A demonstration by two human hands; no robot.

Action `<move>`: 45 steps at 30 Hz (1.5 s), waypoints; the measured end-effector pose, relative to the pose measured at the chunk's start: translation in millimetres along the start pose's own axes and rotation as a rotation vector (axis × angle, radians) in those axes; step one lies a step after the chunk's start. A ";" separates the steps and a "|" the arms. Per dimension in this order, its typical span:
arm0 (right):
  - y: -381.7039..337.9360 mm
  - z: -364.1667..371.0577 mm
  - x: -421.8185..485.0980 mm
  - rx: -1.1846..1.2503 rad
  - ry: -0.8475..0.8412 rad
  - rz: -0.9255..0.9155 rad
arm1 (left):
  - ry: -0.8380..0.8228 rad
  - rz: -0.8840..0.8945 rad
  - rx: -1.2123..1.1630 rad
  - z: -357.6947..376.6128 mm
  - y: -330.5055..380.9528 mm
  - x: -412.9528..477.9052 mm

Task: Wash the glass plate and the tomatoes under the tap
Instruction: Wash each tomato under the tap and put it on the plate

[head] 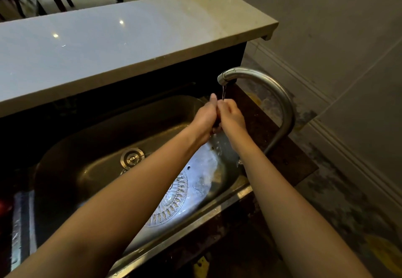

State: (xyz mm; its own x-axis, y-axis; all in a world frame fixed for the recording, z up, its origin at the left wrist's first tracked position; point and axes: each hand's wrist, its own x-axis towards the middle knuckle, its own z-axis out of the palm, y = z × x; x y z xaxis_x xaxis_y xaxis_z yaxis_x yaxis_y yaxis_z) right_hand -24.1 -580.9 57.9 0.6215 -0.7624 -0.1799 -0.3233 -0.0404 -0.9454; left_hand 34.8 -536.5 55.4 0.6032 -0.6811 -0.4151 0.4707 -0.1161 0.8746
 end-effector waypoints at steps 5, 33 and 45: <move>-7.9 -3.4 3.5 0.154 0.053 0.191 | -0.107 0.035 -0.101 9.9 -7.0 -4.7; -13.1 -21.7 3.6 0.069 -0.123 0.090 | -0.044 0.639 1.205 -22.9 33.9 -24.3; -16.0 -19.7 8.1 -0.186 -0.117 0.052 | -0.038 0.661 1.292 -24.3 37.0 -20.0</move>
State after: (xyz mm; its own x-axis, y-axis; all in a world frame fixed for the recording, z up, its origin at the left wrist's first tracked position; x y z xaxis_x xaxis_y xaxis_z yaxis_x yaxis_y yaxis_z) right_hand -28.0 -599.1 76.9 0.6754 -0.6871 -0.2679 -0.4765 -0.1293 -0.8696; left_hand 55.8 -509.6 90.0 0.4491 -0.8833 0.1348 -0.7912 -0.3231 0.5192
